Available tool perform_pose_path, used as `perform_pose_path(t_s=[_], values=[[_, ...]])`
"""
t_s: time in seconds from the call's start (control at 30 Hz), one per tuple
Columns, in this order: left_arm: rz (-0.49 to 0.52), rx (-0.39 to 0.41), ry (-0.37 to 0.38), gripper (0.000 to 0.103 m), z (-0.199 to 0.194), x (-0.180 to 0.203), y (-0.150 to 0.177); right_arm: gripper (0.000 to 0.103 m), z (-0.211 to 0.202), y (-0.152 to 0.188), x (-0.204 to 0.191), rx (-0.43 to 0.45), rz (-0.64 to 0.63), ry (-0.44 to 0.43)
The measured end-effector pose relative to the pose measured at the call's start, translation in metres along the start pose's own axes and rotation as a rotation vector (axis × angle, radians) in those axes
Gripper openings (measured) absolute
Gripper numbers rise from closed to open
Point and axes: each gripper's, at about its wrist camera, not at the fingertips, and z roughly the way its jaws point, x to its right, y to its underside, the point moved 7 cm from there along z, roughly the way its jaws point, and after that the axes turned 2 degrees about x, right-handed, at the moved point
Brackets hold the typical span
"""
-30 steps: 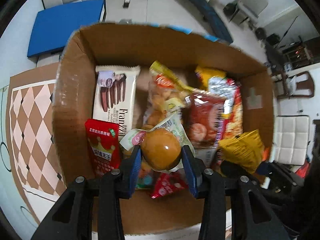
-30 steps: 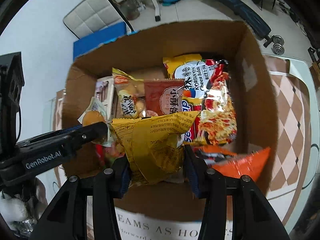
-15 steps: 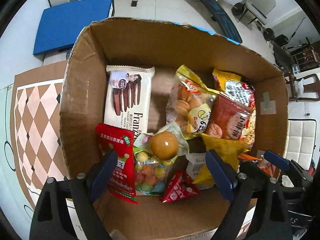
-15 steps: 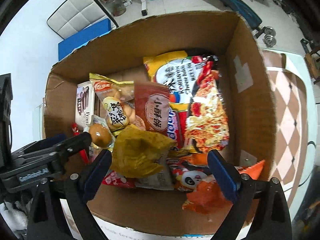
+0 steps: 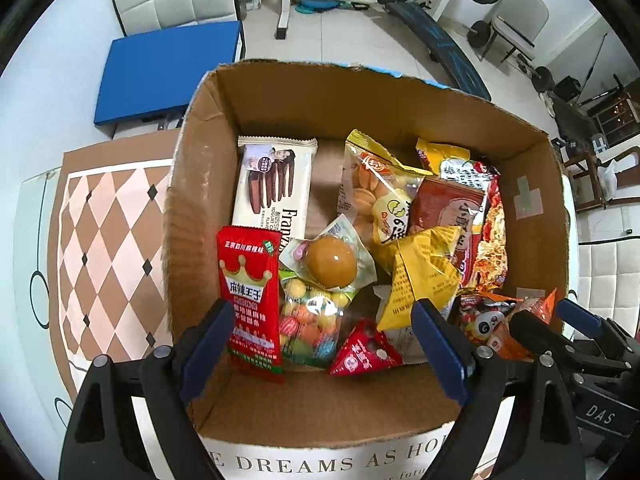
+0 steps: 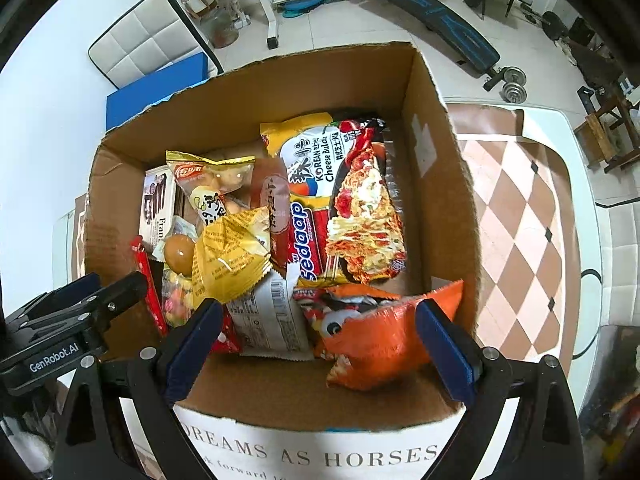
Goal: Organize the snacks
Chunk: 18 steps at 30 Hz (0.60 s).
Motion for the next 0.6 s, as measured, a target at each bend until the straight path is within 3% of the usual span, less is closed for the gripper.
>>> perform_pose_path(t_s=[0.3,0.6], values=[[0.0,0.095,-0.021,0.09,-0.042,0.004,0.009,0.099,-0.032,0.011,0.001,0.053,-0.023,0.015],[0.014,0.239,-0.038,0.09,-0.106,0.016,0.039,0.099,-0.096,0.038,-0.005,0.164,-0.068,0.009]])
